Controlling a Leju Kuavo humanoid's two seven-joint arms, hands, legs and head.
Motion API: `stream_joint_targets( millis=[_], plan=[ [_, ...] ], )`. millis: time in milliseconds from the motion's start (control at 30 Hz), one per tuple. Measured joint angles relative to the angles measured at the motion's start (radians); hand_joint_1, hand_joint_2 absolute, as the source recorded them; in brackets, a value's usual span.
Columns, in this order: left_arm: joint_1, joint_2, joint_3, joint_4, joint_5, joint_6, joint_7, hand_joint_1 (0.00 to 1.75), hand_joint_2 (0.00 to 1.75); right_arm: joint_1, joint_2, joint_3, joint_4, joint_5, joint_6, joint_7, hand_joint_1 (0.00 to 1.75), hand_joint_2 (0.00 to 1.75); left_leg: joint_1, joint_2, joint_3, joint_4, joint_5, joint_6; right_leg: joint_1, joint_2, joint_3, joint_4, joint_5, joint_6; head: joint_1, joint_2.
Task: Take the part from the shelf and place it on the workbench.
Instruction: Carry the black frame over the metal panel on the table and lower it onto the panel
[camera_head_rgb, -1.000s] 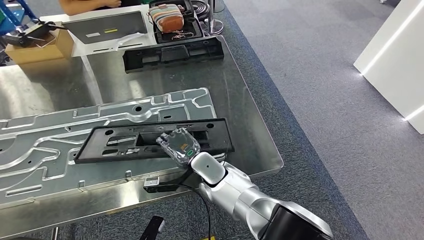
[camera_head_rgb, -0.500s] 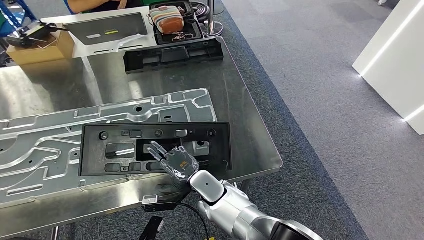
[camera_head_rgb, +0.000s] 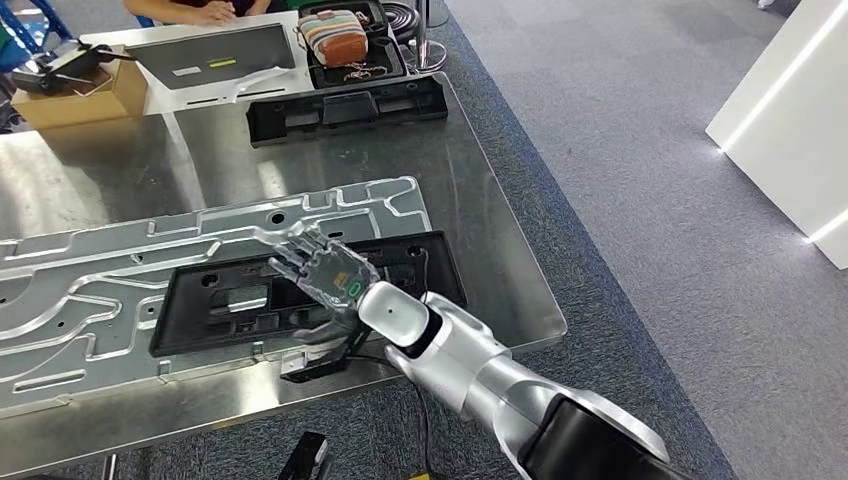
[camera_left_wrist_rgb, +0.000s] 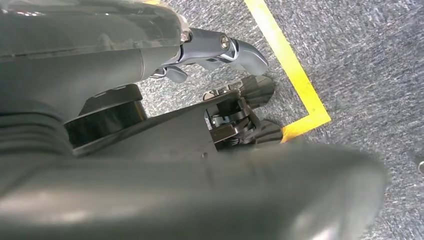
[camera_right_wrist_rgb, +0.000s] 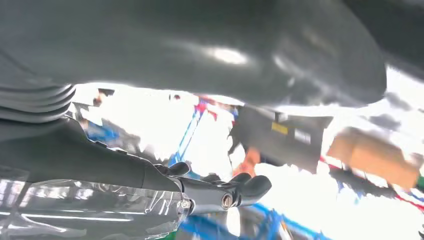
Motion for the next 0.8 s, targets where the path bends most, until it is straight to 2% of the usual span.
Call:
stream_joint_targets(
  millis=[167, 300, 400, 467, 533, 567, 600, 633, 700, 733, 767, 800],
  plan=[
    [0.003, 0.002, 0.003, 0.0, 0.027, -0.004, 0.002, 0.0, 0.0, -0.084, -0.035, 0.093, -0.204, -0.108, 0.147, 0.013, 0.0, 0.0, -0.003, 0.0, -0.004, 0.003, -0.002, 0.002, -0.001, 0.0, -0.002, -0.002, 0.0, 0.002, 0.0, 0.0],
    [0.011, 0.005, 0.006, 0.0, 0.035, -0.004, 0.008, 0.0, 0.0, -0.106, -0.059, 0.155, -0.319, -0.144, 0.175, 0.023, 0.0, 0.0, -0.007, 0.0, -0.006, 0.004, -0.007, 0.008, -0.004, 0.001, -0.002, -0.005, -0.002, 0.007, 0.0, 0.0],
    [0.012, 0.005, 0.008, 0.0, 0.036, -0.004, 0.008, 0.0, 0.0, -0.111, -0.073, 0.177, -0.366, -0.15, 0.178, 0.029, 0.0, 0.0, -0.001, 0.002, 0.004, -0.01, -0.005, 0.016, -0.004, 0.0, -0.002, 0.002, -0.011, 0.014, 0.0, 0.0],
    [0.012, 0.004, 0.01, 0.0, 0.036, -0.004, 0.008, 0.0, 0.0, -0.116, -0.081, 0.187, -0.386, -0.152, 0.179, 0.032, 0.0, 0.0, 0.005, 0.005, 0.016, -0.021, -0.003, 0.023, -0.005, -0.001, -0.038, 0.075, -0.048, 0.023, 0.0, 0.0],
    [0.013, 0.004, 0.011, 0.0, 0.036, -0.004, 0.008, 0.0, 0.0, -0.117, -0.091, 0.196, -0.398, -0.152, 0.179, 0.033, 0.0, 0.0, 0.005, 0.006, 0.021, -0.022, -0.007, 0.026, -0.011, -0.002, -0.116, 0.211, -0.097, 0.03, 0.0, 0.0],
    [0.014, 0.004, 0.012, 0.0, 0.037, -0.004, 0.008, 0.0, 0.0, -0.116, -0.096, 0.2, -0.4, -0.152, 0.179, 0.033, 0.0, 0.0, 0.005, 0.005, 0.023, -0.022, -0.011, 0.026, -0.014, -0.003, -0.153, 0.263, -0.104, 0.032, 0.0, 0.0],
    [0.015, 0.004, 0.012, 0.0, 0.037, -0.004, 0.008, 0.0, 0.0, -0.115, -0.101, 0.205, -0.403, -0.152, 0.18, 0.033, 0.0, 0.0, 0.005, 0.004, 0.027, -0.021, -0.015, 0.026, -0.016, -0.004, -0.174, 0.281, -0.092, 0.032, 0.0, 0.0],
    [0.016, 0.004, 0.012, 0.0, 0.037, -0.004, 0.008, 0.0, 0.0, -0.115, -0.104, 0.209, -0.406, -0.152, 0.18, 0.033, 0.0, 0.0, 0.005, 0.003, 0.032, -0.02, -0.02, 0.025, -0.017, -0.005, -0.174, 0.257, -0.058, 0.031, 0.0, 0.0],
    [0.017, 0.004, 0.013, 0.0, 0.037, -0.004, 0.008, 0.0, 0.0, -0.115, -0.109, 0.215, -0.411, -0.152, 0.18, 0.033, 0.0, 0.0, 0.005, 0.002, 0.047, -0.02, -0.033, 0.021, -0.013, -0.005, -0.128, 0.121, 0.036, 0.02, 0.0, 0.0],
    [0.017, 0.003, 0.013, 0.0, 0.037, -0.004, 0.008, 0.0, 0.0, -0.115, -0.11, 0.218, -0.413, -0.152, 0.18, 0.033, 0.0, 0.0, 0.004, 0.001, 0.053, -0.02, -0.039, 0.018, -0.01, -0.005, -0.102, 0.058, 0.069, 0.013, 0.0, 0.0],
    [0.018, 0.003, 0.013, 0.0, 0.037, -0.005, 0.008, 0.0, 0.0, -0.115, -0.113, 0.221, -0.414, -0.152, 0.18, 0.033, 0.0, 0.0, 0.005, 0.001, 0.057, -0.02, -0.043, 0.013, -0.006, -0.004, -0.084, 0.018, 0.085, 0.008, 0.0, 0.0],
    [0.018, 0.002, 0.013, 0.0, 0.037, -0.005, 0.008, 0.0, 0.0, -0.115, -0.115, 0.224, -0.414, -0.152, 0.181, 0.033, 0.0, 0.0, 0.006, 0.001, 0.059, -0.021, -0.046, 0.008, -0.002, -0.004, -0.075, 0.002, 0.085, 0.004, 0.0, 0.0]
  ],
)
